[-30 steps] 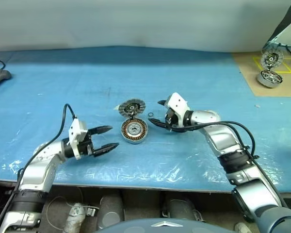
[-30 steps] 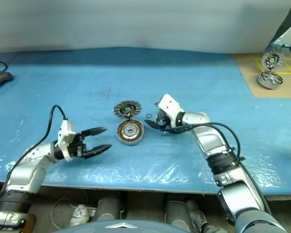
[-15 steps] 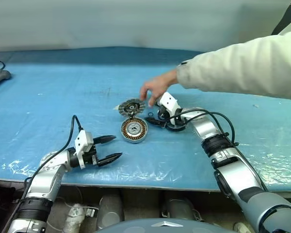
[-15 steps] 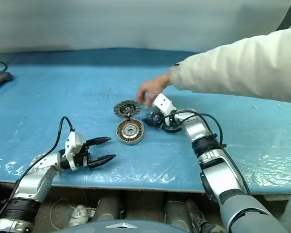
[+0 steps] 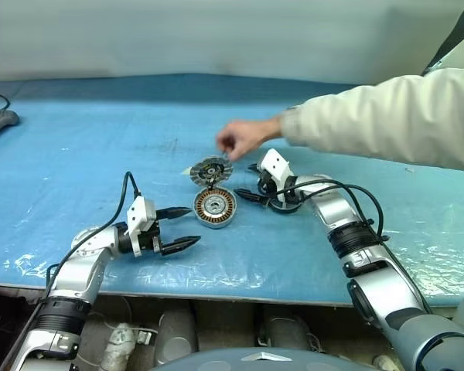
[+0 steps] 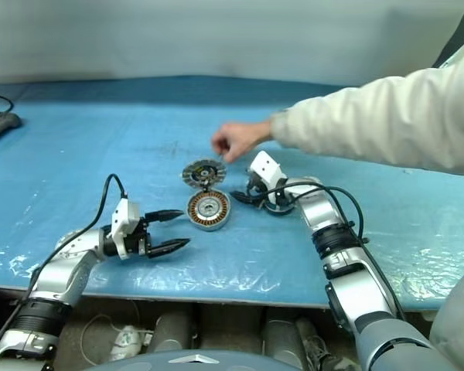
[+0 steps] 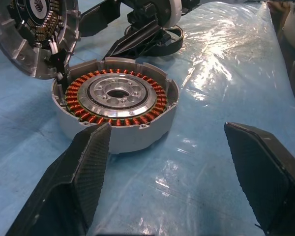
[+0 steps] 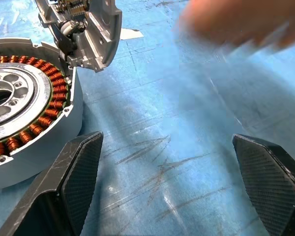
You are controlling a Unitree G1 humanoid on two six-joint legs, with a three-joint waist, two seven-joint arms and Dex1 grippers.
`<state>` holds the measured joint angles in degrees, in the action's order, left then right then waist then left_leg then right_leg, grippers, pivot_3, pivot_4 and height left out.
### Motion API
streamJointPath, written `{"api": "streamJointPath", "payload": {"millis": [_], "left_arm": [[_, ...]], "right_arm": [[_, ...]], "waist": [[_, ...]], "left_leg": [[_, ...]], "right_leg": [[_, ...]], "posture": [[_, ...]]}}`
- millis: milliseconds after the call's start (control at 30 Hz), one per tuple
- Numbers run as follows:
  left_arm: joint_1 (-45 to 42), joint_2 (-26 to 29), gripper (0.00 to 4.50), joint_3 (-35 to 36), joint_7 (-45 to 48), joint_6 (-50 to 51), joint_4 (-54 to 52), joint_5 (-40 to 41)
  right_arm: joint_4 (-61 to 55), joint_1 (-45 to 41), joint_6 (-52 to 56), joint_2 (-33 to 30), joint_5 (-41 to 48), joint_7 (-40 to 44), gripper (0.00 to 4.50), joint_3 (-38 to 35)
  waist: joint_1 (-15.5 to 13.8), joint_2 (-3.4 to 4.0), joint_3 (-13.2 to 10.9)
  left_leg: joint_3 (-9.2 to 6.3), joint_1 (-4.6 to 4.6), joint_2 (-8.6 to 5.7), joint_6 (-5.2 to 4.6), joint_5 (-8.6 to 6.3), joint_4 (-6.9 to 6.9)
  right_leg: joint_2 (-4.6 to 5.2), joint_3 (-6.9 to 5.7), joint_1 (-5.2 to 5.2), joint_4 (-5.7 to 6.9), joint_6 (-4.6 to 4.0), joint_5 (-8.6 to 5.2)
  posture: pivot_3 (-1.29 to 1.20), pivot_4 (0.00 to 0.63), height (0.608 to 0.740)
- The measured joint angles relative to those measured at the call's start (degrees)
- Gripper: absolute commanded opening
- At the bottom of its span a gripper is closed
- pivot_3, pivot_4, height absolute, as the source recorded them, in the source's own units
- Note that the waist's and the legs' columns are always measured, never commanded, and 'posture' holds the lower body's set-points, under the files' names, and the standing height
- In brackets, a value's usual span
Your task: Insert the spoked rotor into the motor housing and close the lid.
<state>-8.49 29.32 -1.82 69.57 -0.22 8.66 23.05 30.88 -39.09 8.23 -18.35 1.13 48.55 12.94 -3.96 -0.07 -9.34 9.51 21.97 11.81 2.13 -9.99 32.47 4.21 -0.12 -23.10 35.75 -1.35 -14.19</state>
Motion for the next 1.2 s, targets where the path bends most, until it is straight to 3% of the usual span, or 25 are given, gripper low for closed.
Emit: {"api": "streamJointPath", "payload": {"millis": [333, 667, 867, 1033, 1200], "left_arm": [[-2.5, -0.2, 3.91, -0.5, -0.6, 2.6, -0.1, -0.4], [-4.9, -0.6, 3.91, -2.7, -6.0, 12.1, -10.4, -0.2], [-5.1, -0.8, 3.91, -3.4, -7.4, 14.5, -11.8, -0.2], [-7.6, -2.6, 3.91, -3.3, -9.1, 18.2, -11.8, 1.3], [-9.2, -2.2, 3.91, -3.3, -8.9, 20.6, -11.8, 2.1]], "right_arm": [[-0.7, 0.2, 0.6, -0.1, -0.4, -0.4, 4.50, 0.0], [-11.2, 1.7, 2.5, -1.5, -0.3, 0.1, 4.50, -0.1], [-14.2, 1.9, 6.8, -3.1, 3.3, -1.7, 4.50, -5.9], [-7.8, -3.4, 7.2, -4.8, 5.3, -5.8, 4.50, -12.1], [2.1, -5.7, 3.9, -6.7, 2.4, -5.1, 4.50, -10.7]], "waist": [[0.0, 0.00, 0.0], [0.1, -0.01, 0.0], [0.1, -0.01, 0.0], [0.1, 0.02, 0.0], [0.3, 0.02, 0.0]], "left_leg": [[0.00, 0.01, -0.01, 0.00, 0.00, -0.02], [0.00, 0.09, -0.02, 0.00, 0.01, -0.06], [0.00, 0.09, -0.04, 0.00, 0.01, -0.05], [0.02, 0.08, -0.05, 0.01, 0.01, -0.02], [0.02, 0.13, -0.05, -0.13, 0.10, -0.08]], "right_leg": [[0.00, 0.00, -0.02, -0.01, 0.00, 0.00], [0.00, 0.00, -0.09, -0.03, 0.00, 0.00], [0.00, 0.02, -0.10, -0.03, 0.00, 0.00], [0.00, 0.05, -0.10, 0.00, 0.00, 0.00], [-0.02, 0.03, -0.15, -0.02, 0.01, 0.01]], "posture": [[0.00, 0.150, 0.740], [0.00, 0.150, 0.740], [0.00, 0.150, 0.740], [0.00, 0.150, 0.740], [0.00, 0.150, 0.740]]}}
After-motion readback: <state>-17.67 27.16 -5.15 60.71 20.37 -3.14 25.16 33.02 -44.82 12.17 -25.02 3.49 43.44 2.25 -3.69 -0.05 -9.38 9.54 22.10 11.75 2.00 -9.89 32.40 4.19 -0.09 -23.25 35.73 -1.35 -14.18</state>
